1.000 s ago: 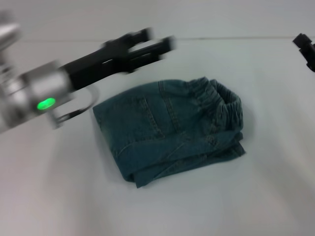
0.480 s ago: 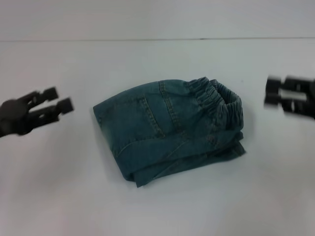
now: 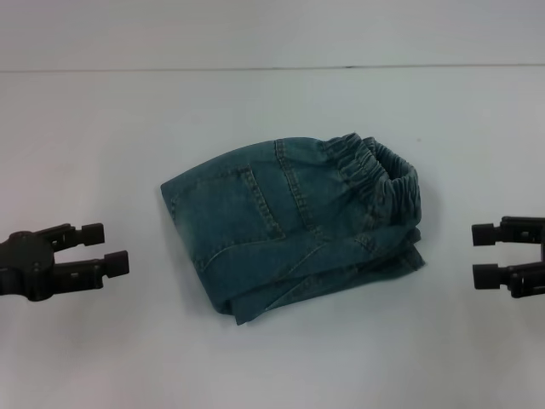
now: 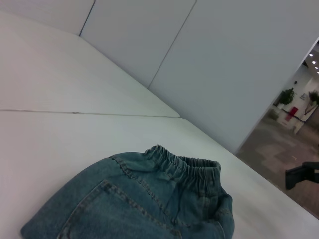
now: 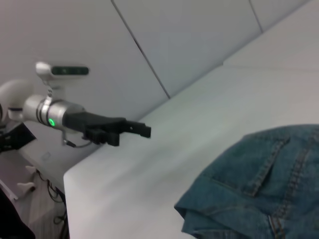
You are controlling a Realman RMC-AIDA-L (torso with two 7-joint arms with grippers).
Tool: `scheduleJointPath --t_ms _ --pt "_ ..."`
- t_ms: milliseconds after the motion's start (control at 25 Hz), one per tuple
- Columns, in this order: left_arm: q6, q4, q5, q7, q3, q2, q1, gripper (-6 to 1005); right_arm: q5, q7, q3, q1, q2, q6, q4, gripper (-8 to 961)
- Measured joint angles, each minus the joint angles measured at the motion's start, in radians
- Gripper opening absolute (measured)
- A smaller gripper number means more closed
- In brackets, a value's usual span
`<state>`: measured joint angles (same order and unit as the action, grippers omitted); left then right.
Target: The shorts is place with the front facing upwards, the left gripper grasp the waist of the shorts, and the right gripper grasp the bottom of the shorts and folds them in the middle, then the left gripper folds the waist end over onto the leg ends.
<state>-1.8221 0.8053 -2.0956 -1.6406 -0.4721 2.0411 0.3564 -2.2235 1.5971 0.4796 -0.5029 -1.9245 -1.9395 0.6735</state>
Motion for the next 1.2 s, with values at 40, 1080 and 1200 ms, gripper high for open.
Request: scheduleJointPath --t_ms 40,1080,1200 --pt "-0.001 0.001 -0.001 0.0 0.0 0.001 0.002 937 -0.005 0.0 0.001 0.0 -0.002 0.005 0.0 922" --pt "-0.029 0.001 0.004 -0.005 0.004 0.004 0.024 937 -0.011 0.001 0.017 -0.006 -0.01 0.053 -0.003 958" --pt "-0.033 0.0 0.004 -0.005 0.003 0.004 0.027 937 -0.011 0.001 0.021 -0.006 -0.01 0.053 -0.003 958"
